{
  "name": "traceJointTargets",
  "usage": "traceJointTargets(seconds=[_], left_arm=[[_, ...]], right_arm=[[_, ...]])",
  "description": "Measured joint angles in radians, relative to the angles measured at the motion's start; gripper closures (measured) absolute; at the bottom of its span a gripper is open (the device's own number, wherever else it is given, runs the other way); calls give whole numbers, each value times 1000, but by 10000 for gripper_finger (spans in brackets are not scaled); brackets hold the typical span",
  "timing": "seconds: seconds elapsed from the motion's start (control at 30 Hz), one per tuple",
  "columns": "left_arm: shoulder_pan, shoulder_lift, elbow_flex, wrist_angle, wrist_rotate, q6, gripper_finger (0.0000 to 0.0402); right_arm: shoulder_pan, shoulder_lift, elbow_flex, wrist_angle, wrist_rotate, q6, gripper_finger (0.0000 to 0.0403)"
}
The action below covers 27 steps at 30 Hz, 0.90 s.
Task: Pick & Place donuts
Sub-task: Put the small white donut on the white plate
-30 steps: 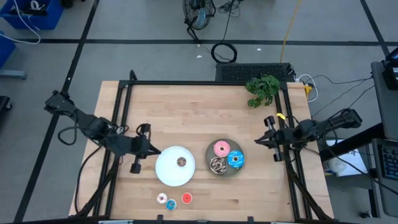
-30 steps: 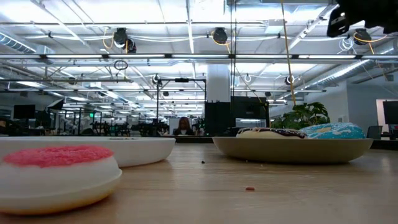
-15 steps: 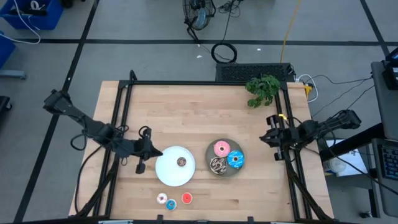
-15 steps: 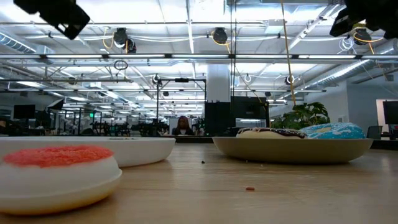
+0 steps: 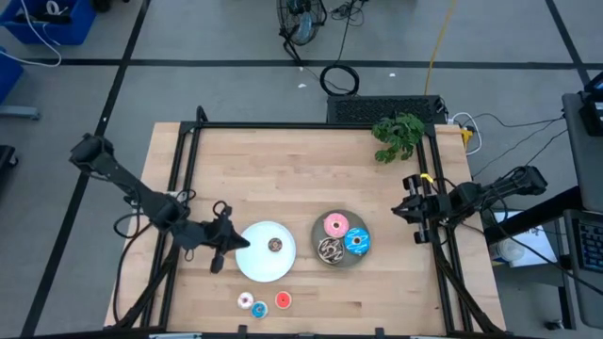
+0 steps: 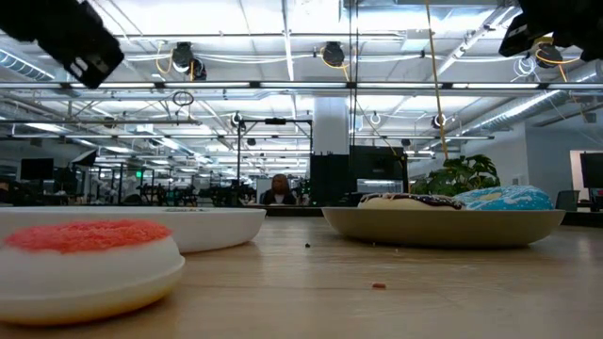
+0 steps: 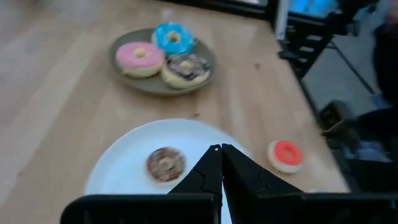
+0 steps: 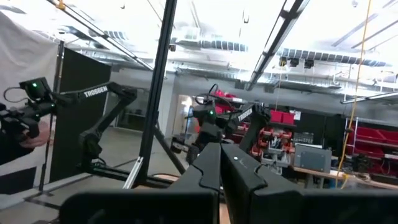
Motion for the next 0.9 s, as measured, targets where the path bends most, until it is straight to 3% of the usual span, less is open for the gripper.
traceJointTargets(seconds=[0.23,0.43,0.53,0.77,0.9], left_arm=[[-110,146,174,-106,-40,68,389],[-148,304,381,-413,-78,-173,389],[-165,384,483,-508,-53,-217,386],[-190,567,672,-633,55,-263,319],[-190,643,707,-688,88,-299,265]], right_arm=[[0,0,-1,4,0,-7,403],[0,0,-1,0,0,-18,403],[0,0,-1,-1,0,-16,403],[0,0,-1,-1,0,8,403],[0,0,-1,-1,0,7,403]])
